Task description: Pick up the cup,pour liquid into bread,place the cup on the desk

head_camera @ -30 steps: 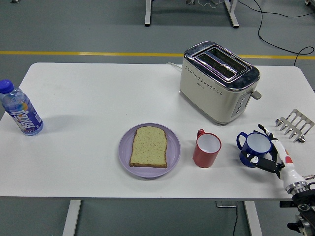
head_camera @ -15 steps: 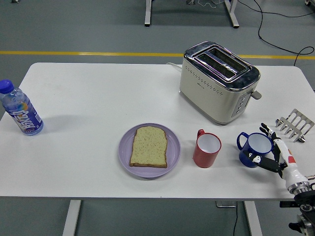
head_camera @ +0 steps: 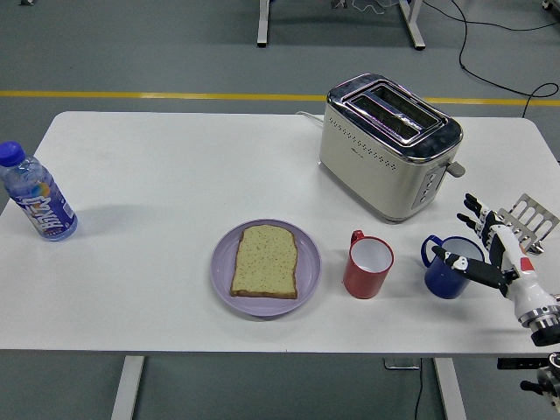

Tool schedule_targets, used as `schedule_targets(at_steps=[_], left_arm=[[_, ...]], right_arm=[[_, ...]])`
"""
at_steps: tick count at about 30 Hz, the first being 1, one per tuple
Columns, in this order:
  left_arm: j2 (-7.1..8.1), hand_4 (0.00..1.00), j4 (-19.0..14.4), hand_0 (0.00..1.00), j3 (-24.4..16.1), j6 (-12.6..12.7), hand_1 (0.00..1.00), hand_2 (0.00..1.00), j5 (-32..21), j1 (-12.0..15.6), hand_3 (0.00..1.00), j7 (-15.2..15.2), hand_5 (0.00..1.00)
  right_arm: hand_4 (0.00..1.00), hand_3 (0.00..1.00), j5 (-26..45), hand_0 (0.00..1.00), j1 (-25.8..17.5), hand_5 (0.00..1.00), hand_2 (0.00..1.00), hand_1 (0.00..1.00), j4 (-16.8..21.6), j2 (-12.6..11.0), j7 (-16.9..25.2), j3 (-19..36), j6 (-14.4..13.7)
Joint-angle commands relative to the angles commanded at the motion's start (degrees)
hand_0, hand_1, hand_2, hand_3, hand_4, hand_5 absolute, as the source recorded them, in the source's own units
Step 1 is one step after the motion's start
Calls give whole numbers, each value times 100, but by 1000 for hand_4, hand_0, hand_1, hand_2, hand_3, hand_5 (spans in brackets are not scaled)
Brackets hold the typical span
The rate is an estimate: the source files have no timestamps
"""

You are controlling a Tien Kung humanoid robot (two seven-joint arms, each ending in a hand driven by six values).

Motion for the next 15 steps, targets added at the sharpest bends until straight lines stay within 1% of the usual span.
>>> schedule_targets(at_steps=[3,4,6,8,9,10,15], left_arm=[[3,396,2,690,30,-3,756,773,-59,-4,611,-17,998],[3,396,2,690,33,-1,756,773,-66,-5,611,-18,998],[4,396,1,690,46,0,756,773,-82,-8,611,-20,998],[3,396,1,690,49,1,756,773,-89,-7,611,-22,998],[3,396,0,690,53,1,756,773,-95,-8,611,-24,998],[5,396,-1,690,58,0,756,773,-99,-8,611,-25,998],[11,396,-1,690,67,-1,756,773,-105,-13,611,-26,998]], right_arm=[[939,998,55,998,4,110,998,913,276,0,10,59,-85],[934,998,99,998,15,111,998,900,322,8,9,75,-116],[934,998,276,998,47,111,998,900,423,31,-7,121,-228],[934,998,419,998,63,111,998,900,469,43,-37,160,-277],[934,998,558,998,78,111,998,900,501,51,-93,213,-275],[917,892,676,931,88,158,896,818,518,56,-160,258,-253],[917,892,1223,931,107,158,896,818,474,76,-356,527,-164]])
